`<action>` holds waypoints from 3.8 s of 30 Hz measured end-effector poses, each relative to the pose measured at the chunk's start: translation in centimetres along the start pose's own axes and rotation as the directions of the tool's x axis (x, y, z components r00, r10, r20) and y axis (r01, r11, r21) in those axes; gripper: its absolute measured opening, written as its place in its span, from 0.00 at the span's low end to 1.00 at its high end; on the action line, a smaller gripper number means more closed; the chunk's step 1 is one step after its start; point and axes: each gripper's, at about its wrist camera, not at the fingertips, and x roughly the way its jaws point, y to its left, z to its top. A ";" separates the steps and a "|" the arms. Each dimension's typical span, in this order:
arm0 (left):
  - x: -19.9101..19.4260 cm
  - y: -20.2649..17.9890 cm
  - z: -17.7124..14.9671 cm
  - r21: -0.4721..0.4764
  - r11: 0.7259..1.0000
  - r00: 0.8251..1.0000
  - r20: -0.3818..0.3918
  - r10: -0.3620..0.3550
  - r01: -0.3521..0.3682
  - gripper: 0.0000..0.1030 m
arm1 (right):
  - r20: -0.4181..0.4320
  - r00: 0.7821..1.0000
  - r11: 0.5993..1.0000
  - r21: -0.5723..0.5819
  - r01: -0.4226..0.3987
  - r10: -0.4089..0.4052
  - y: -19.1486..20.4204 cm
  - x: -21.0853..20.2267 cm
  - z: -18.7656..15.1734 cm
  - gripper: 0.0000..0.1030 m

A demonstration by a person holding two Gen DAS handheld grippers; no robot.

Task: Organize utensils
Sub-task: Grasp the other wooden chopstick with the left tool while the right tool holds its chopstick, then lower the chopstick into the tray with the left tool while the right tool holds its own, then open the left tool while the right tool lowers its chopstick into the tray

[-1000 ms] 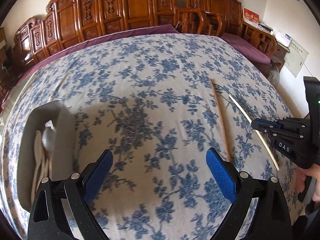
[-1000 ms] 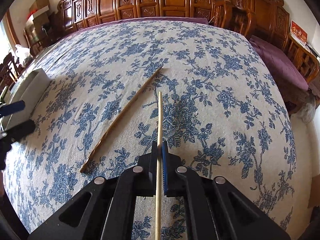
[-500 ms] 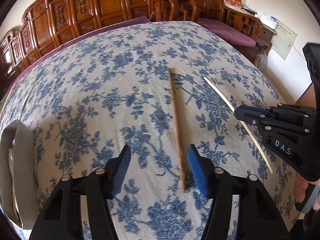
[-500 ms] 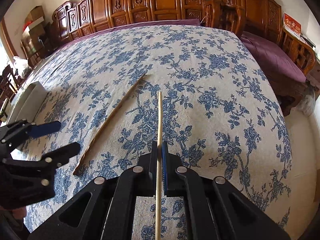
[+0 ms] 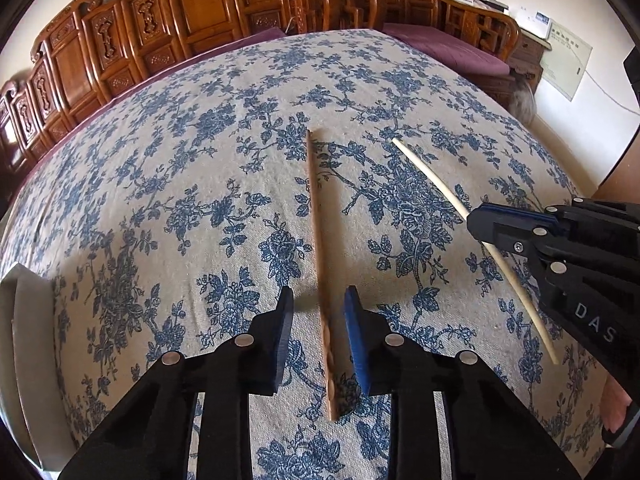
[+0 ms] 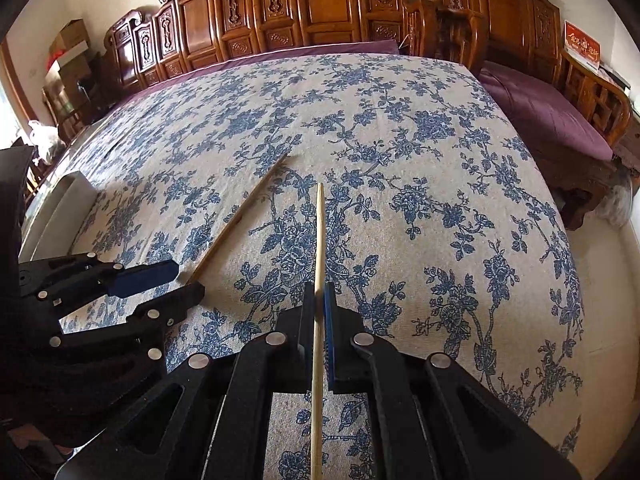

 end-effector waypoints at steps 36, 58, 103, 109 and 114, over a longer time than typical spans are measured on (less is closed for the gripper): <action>-11.6 9.9 -3.9 -0.093 0.995 0.990 0.128 0.053 -0.041 0.04 | -0.006 0.996 0.991 -0.097 -0.088 0.088 7.9 -0.2 -0.7 0.05; -15.0 20.7 -10.0 -0.183 0.979 0.988 0.115 0.108 -0.086 0.04 | -0.004 0.996 0.971 -0.222 -0.085 0.086 15.9 -1.4 -2.2 0.05; -11.8 30.7 -13.0 -0.296 0.955 0.995 0.091 0.041 -0.012 0.04 | 0.009 0.998 0.937 -0.345 -0.062 0.069 24.6 -3.2 -0.3 0.05; -12.1 31.9 -12.8 -0.313 0.950 0.994 0.101 0.037 -0.003 0.05 | 0.006 0.997 0.929 -0.363 -0.064 0.071 25.9 -3.4 -0.1 0.05; -12.5 32.3 -12.9 -0.327 0.945 0.993 0.115 0.032 0.007 0.06 | 0.005 0.997 0.926 -0.371 -0.068 0.075 26.7 -3.5 0.1 0.05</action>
